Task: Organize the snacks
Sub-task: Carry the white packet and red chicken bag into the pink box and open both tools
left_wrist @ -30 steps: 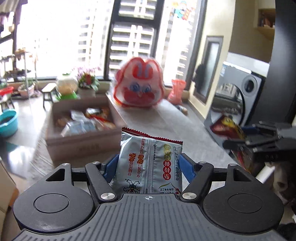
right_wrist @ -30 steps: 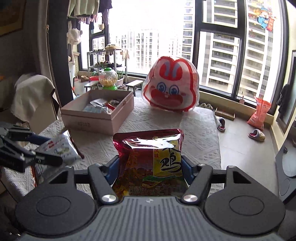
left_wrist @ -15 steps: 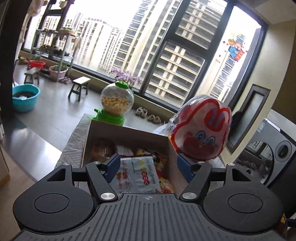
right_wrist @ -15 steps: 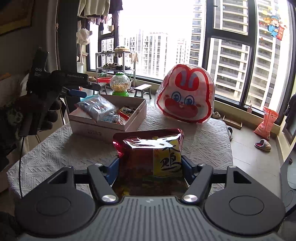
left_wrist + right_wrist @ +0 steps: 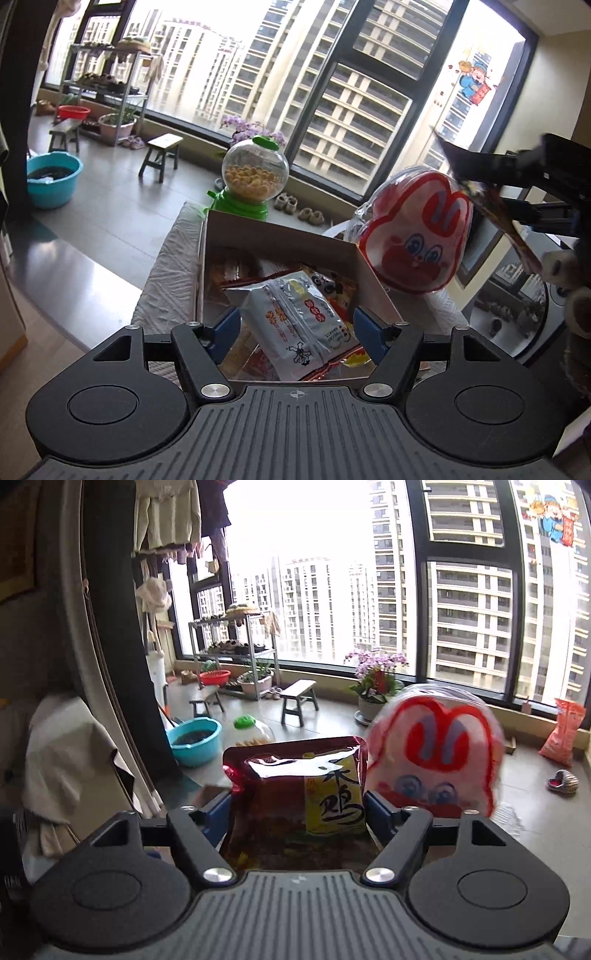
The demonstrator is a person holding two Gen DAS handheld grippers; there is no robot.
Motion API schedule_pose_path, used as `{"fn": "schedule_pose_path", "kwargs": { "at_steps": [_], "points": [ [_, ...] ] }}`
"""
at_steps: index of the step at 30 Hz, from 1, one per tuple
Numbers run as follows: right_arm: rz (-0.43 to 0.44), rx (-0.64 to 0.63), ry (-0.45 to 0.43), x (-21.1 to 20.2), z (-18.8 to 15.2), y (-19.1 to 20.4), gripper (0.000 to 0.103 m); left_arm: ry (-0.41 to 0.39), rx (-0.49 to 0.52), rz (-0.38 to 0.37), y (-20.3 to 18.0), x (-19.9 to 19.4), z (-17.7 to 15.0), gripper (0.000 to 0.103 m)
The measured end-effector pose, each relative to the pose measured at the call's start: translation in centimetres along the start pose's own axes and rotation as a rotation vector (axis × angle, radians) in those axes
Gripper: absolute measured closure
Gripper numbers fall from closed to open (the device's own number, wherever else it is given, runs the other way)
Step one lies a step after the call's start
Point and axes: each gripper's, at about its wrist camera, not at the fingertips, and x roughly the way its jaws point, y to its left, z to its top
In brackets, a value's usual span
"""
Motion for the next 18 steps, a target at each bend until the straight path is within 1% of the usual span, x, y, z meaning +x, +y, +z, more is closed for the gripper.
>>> {"fn": "schedule_pose_path", "kwargs": {
  "at_steps": [1, 2, 3, 5, 6, 7, 9, 11, 14, 15, 16, 17, 18],
  "points": [
    [0.036, 0.015, 0.002, 1.8, 0.6, 0.6, 0.017, -0.002, -0.006, 0.001, 0.3, -0.2, -0.1, 0.029],
    [0.068, 0.021, 0.029, 3.9, 1.0, 1.3, 0.017, -0.002, -0.006, 0.002, 0.6, -0.5, -0.3, 0.029],
    [0.078, 0.025, 0.082, 6.2, 1.0, 2.1, 0.018, -0.001, -0.004, 0.003, 0.8, -0.8, -0.6, 0.029],
    [0.060, 0.038, 0.172, 9.5, 0.1, 3.2, 0.018, 0.004, 0.000, 0.006, 1.3, -1.3, -1.0, 0.029],
    [0.057, 0.034, 0.201, 10.5, -0.6, 3.6, 0.018, 0.002, 0.001, 0.011, 1.4, -1.5, -1.3, 0.029],
    [0.061, 0.024, 0.211, 11.0, -1.3, 3.9, 0.018, -0.003, 0.002, 0.016, 1.5, -1.7, -1.4, 0.029],
    [0.070, 0.002, 0.204, 11.1, -2.4, 4.3, 0.018, -0.019, 0.000, 0.022, 1.4, -1.8, -1.4, 0.029],
    [0.081, -0.002, 0.189, 11.2, -2.7, 4.5, 0.018, -0.024, 0.001, 0.017, 0.9, -1.5, -1.1, 0.029],
    [0.091, 0.000, 0.125, 12.0, -2.5, 4.3, 0.016, -0.022, 0.039, -0.001, -0.6, -1.4, -0.8, 0.029],
    [0.083, -0.016, 0.143, 12.9, -2.8, 4.3, 0.016, -0.025, 0.065, -0.014, -1.3, -1.6, -0.8, 0.029],
    [0.065, -0.048, 0.215, 14.2, -3.0, 4.2, 0.017, -0.027, 0.083, -0.021, -1.7, -1.8, -0.9, 0.029],
    [0.050, -0.046, 0.267, 15.0, -3.2, 4.0, 0.023, -0.028, 0.102, -0.026, -2.1, -1.9, -1.1, 0.029],
    [0.050, -0.008, 0.276, 15.2, -3.3, 3.3, 0.025, -0.022, 0.118, -0.024, -2.4, -1.8, -1.4, 0.029]
  ]
}}
